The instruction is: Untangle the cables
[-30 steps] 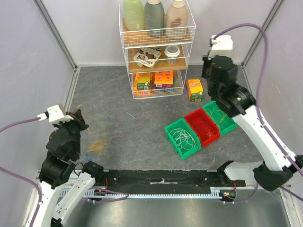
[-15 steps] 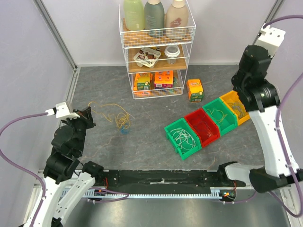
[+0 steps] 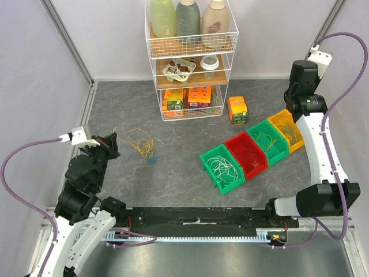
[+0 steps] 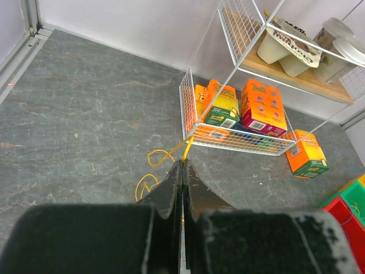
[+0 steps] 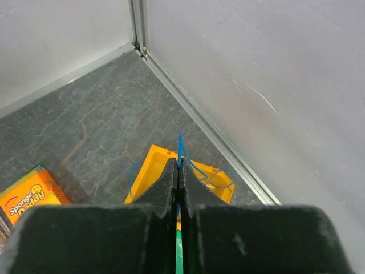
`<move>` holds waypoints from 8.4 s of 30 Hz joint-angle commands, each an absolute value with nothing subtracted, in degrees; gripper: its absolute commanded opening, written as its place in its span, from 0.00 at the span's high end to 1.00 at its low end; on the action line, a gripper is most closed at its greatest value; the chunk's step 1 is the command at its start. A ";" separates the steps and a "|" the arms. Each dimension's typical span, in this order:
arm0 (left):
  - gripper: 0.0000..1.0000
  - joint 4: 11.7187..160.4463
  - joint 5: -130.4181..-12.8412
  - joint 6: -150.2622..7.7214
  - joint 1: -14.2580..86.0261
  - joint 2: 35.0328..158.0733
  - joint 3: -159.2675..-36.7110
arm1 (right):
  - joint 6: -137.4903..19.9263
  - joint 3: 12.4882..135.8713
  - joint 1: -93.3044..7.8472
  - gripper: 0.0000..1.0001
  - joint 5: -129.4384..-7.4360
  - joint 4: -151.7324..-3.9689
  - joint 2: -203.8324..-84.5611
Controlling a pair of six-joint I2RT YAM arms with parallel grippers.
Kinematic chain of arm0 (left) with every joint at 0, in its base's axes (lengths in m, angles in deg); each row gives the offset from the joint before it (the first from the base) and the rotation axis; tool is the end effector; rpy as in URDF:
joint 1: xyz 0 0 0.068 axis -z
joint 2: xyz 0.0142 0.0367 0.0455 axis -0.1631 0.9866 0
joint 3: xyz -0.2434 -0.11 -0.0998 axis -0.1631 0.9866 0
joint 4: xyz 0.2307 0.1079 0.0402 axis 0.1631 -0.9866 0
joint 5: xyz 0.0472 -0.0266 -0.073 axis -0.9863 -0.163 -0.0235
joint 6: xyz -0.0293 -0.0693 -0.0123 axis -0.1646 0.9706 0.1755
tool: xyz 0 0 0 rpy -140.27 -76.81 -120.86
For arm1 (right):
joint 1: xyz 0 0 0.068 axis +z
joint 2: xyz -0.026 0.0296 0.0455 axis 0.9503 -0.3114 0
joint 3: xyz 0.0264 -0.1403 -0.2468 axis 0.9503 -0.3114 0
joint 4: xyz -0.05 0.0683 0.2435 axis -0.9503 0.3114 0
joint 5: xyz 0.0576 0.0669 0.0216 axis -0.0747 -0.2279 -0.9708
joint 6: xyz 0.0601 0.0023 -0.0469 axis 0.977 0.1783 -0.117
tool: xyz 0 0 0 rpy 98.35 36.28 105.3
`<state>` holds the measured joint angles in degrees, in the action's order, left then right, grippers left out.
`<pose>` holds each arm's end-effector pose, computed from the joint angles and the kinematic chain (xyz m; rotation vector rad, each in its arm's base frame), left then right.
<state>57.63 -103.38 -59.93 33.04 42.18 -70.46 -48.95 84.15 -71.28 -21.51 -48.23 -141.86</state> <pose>0.0943 -0.0132 0.3581 -0.3052 1.5937 -0.2958 0.3124 -0.0377 0.4241 0.6922 1.7806 -0.4734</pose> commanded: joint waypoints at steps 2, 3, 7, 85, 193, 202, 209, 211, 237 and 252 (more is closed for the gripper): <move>0.98 59.11 -102.30 -57.71 33.20 41.36 -69.50 | -49.60 89.15 -71.50 1.00 -20.72 -51.20 -139.06; 0.98 59.19 -102.39 -57.63 33.12 41.19 -69.50 | -49.86 90.73 -71.50 1.00 -20.63 -51.11 -138.79; 0.98 59.19 -102.65 -58.06 33.12 40.84 -69.33 | -49.78 97.23 -71.50 1.00 -22.20 -49.45 -138.18; 0.98 50.84 -87.28 -50.86 33.12 47.34 -90.86 | -39.14 54.00 -11.84 0.10 -66.33 -96.01 -151.07; 0.98 51.82 -50.96 -55.16 33.47 55.67 -86.54 | -32.97 58.14 -24.23 0.30 -66.25 -77.12 -152.07; 0.98 49.97 -51.85 -55.69 33.47 60.87 -90.77 | -39.76 47.25 -21.14 0.12 -78.19 -91.35 -140.82; 0.98 49.96 -51.68 -54.64 33.47 62.45 -90.42 | -38.35 47.14 -21.14 0.12 -72.33 -94.62 -137.03; 0.98 50.58 -51.59 -54.38 33.38 63.07 -90.33 | -38.26 48.98 -21.14 0.12 -69.95 -93.74 -137.12; 0.98 54.71 -45.35 -52.17 33.47 63.77 -91.38 | -35.36 57.61 -15.52 1.00 -56.33 -97.17 -142.92; 0.98 38.29 -74.60 -65.26 33.55 61.04 -131.34 | -25.25 56.73 -20.44 1.00 -38.83 -80.03 -163.04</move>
